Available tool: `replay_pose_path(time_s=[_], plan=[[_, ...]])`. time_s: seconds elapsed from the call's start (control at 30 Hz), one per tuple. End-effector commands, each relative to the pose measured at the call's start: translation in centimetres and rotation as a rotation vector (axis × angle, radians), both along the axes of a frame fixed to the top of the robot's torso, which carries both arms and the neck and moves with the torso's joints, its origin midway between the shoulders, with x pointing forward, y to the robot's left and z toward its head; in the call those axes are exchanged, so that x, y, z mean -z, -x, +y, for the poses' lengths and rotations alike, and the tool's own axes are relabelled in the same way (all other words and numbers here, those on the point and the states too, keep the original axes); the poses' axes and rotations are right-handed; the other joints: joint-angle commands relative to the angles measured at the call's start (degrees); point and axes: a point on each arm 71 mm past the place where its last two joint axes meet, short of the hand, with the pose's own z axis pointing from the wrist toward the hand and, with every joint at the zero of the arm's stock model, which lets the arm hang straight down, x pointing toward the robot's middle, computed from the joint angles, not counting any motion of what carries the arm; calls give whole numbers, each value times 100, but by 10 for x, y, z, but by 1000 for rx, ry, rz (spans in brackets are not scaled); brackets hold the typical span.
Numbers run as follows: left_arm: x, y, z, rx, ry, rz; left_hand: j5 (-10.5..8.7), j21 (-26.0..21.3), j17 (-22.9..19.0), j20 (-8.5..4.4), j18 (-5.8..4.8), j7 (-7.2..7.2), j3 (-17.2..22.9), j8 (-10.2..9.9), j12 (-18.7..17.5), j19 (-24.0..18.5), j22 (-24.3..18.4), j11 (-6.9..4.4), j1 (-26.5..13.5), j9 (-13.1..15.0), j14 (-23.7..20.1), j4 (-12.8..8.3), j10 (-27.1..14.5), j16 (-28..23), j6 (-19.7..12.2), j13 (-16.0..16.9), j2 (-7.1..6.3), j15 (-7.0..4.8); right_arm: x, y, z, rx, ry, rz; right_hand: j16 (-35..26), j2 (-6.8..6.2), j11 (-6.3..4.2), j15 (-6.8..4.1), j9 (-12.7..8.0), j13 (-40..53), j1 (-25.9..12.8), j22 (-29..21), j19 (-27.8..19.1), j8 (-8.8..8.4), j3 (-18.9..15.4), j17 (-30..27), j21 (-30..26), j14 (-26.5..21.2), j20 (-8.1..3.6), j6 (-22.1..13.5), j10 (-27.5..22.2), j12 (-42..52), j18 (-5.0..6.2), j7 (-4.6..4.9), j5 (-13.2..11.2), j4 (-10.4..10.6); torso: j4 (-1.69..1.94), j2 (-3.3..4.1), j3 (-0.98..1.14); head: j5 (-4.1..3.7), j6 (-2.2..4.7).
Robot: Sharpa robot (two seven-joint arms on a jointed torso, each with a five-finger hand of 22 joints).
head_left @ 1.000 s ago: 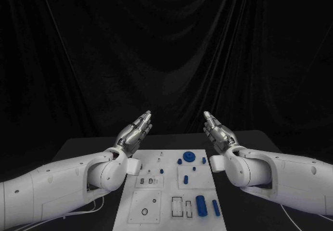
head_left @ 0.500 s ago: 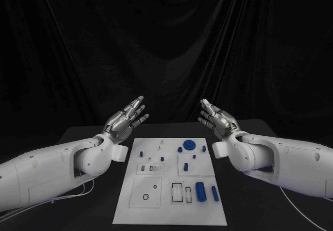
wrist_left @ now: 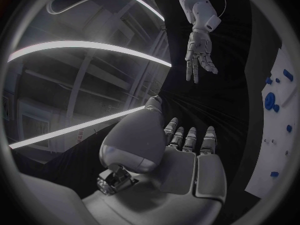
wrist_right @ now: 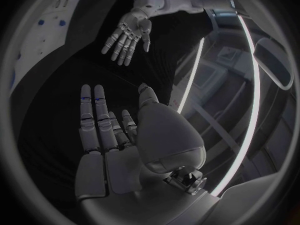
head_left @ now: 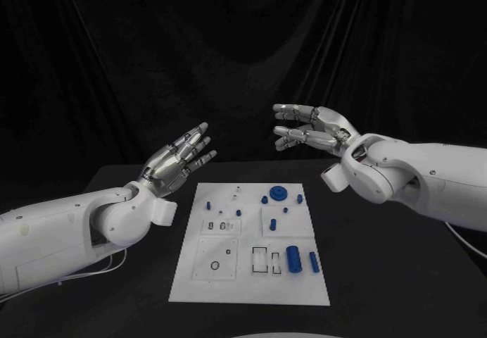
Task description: Assemble the parts on the task board
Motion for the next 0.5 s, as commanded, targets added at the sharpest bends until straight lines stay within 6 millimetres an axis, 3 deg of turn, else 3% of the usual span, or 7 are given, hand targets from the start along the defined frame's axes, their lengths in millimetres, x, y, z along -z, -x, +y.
replay_pose_path(time_s=[0.03,0.07,0.17,0.23,0.37,0.4,0.5], plan=[[-9,6,-7,60,-16,-27,108,-8,-10,48,101,76,53,42,52,4,12,67,108,11,0,-12,1,-21,36,20,-26,72,2,1,3,-48,492,-105,-9,-54,63,-210,31,50,265,-49,539,59,210,114,-6,569,-204,334,738,386,23,-7,-32,-206,51,129,-40,18,-32],[-11,8,-7,67,-18,-28,145,-6,-10,55,100,81,63,42,55,6,14,82,135,11,0,-15,2,-21,38,21,-37,87,0,0,4,-50,560,-144,-23,-80,45,-274,68,72,281,-63,697,133,246,152,-9,729,-260,604,1050,517,27,13,-94,-234,64,175,-51,27,-34],[-16,13,-10,86,-19,-32,286,6,-6,84,100,119,108,46,75,21,23,117,237,14,3,-25,6,-13,69,25,-65,125,-8,-1,8,-59,767,-295,-239,-153,-33,-409,136,58,363,-165,1085,251,450,267,-157,1109,-379,1272,1437,408,35,53,-320,-356,180,368,-119,-24,53],[-19,15,-12,97,-18,-36,329,16,-1,97,102,129,126,48,85,32,30,128,269,15,8,-28,9,-3,79,27,-70,140,-11,-2,11,-68,885,-398,-289,-289,-157,-569,176,68,374,-174,1494,263,658,385,-172,1528,-518,1542,1849,334,36,-87,-653,-410,220,442,-134,-38,74],[-24,17,-16,110,-10,-47,457,24,4,117,101,171,179,55,112,43,34,155,356,19,15,-44,17,10,115,33,-85,159,-15,-2,19,-84,1064,-571,-263,-444,-304,-734,252,98,362,-140,2095,253,921,640,-155,2182,-738,1835,2557,191,31,-176,-647,-486,277,570,-155,-40,146],[-24,17,-17,111,-8,-51,515,3,-6,67,94,204,215,55,118,18,19,188,412,19,3,-63,16,-12,117,34,-94,68,-16,-2,21,-85,1096,-599,-186,-508,-360,-810,314,90,333,-109,2367,268,1040,832,-103,2439,-844,2039,2890,87,10,-167,-575,-512,305,616,-165,-63,191],[-25,17,-17,110,-5,-57,568,-7,-10,29,92,210,240,55,129,6,12,207,443,20,0,-69,17,-21,118,36,-99,24,-15,-1,23,-87,1156,-649,831,-620,-463,-963,486,84,201,139,3005,248,1370,1628,297,2989,-1081,2460,3278,-246,17,-148,-464,-525,351,685,-187,-94,221]])
